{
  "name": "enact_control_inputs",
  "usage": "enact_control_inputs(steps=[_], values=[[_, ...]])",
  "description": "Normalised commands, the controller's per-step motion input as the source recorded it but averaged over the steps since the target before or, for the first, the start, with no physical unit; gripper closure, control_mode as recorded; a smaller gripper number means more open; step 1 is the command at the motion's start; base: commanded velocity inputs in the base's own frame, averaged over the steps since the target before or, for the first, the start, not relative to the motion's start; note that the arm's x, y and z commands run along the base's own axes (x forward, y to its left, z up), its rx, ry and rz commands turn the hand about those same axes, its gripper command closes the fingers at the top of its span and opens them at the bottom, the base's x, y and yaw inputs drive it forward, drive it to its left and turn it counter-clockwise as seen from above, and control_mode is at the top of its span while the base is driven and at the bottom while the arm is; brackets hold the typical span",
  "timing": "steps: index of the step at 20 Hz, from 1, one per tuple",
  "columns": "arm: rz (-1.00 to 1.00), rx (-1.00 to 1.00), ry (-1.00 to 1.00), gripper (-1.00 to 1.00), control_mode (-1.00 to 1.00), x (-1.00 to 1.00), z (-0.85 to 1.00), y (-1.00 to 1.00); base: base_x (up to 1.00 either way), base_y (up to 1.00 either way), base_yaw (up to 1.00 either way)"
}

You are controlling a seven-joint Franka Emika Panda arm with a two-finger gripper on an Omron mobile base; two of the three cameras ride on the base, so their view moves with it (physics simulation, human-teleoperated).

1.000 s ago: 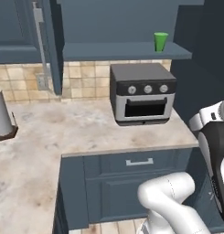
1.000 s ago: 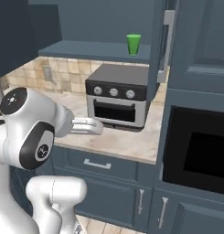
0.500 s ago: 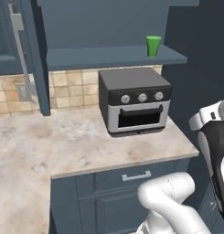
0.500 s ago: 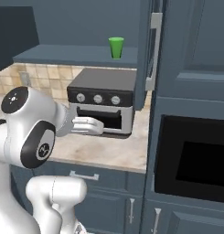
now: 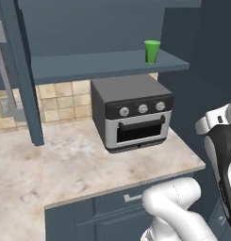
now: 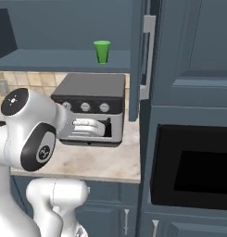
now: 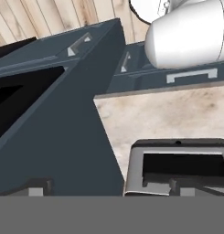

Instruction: There is a tray on the dining counter. Grab the cup, mug, and pitcher and place them on the tray. The pitcher may be placed next to the tray if it cannot fit the tray.

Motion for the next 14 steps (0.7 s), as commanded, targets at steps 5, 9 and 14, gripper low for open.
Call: enact_control_inputs(steps=[5, 9, 14], values=[[0.00, 0.00, 0.00, -1.00, 1.00, 0.00, 0.00, 0.00, 0.33, 0.11, -0.14], [0.00, 0.00, 0.00, -1.00, 1.00, 0.00, 0.00, 0.00, 0.32, 0.10, -0.09], [0.00, 0.00, 0.00, -1.00, 1.00, 0.00, 0.00, 0.00, 0.37, 0.20, -0.03]])
